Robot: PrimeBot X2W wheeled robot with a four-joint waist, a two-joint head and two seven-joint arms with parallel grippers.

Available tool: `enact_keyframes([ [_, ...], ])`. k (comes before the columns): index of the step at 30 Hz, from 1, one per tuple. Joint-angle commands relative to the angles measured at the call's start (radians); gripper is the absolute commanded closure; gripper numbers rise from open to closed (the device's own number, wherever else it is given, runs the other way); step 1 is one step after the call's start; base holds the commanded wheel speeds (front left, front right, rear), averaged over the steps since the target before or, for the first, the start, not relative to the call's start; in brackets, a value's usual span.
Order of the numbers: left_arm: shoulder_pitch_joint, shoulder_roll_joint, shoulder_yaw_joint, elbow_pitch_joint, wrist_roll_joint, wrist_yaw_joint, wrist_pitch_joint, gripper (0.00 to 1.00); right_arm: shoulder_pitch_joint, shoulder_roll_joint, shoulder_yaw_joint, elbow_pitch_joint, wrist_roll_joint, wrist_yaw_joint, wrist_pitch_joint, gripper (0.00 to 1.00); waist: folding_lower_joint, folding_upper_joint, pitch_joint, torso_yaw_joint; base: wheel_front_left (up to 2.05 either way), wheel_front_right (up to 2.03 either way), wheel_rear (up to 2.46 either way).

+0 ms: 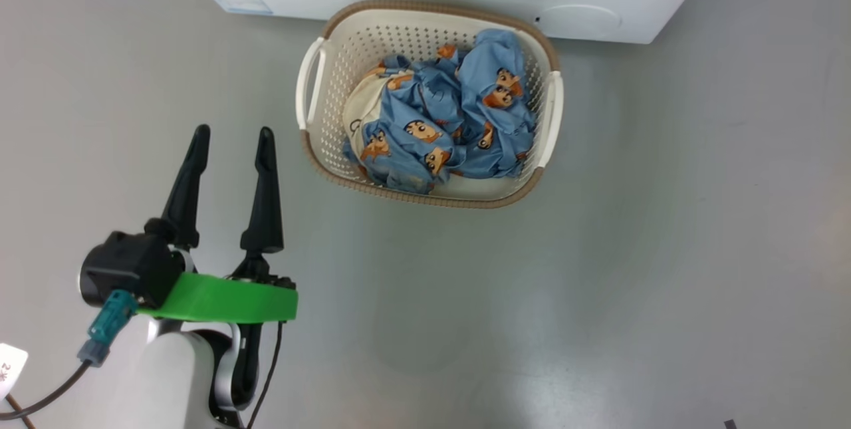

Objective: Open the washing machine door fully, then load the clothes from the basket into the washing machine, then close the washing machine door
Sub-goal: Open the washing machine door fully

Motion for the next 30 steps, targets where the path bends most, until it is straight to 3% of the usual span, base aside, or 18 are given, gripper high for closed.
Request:
enact_keyframes([
  [1,-0.020,0.019,0.025,-0.028,-0.010,0.010,-0.006,0.00,-0.023,-0.008,0.004,-0.020,0.036,0.002,0.031,1.00,-0.0001,0.0000,0.010,0.011,0.00,0.00,0.00],
  [14,-0.034,0.019,-0.002,-0.038,-0.039,0.028,-0.006,0.00,-0.146,-0.029,0.055,0.072,0.120,0.002,0.253,1.00,-0.0001,0.0000,0.038,0.045,0.00,0.00,0.00],
  [30,-0.024,0.019,-0.007,-0.025,-0.060,0.040,-0.006,0.00,-0.171,-0.006,0.105,0.107,0.141,0.002,0.355,1.00,-0.0001,0.0000,0.010,0.073,0.00,0.00,0.00],
])
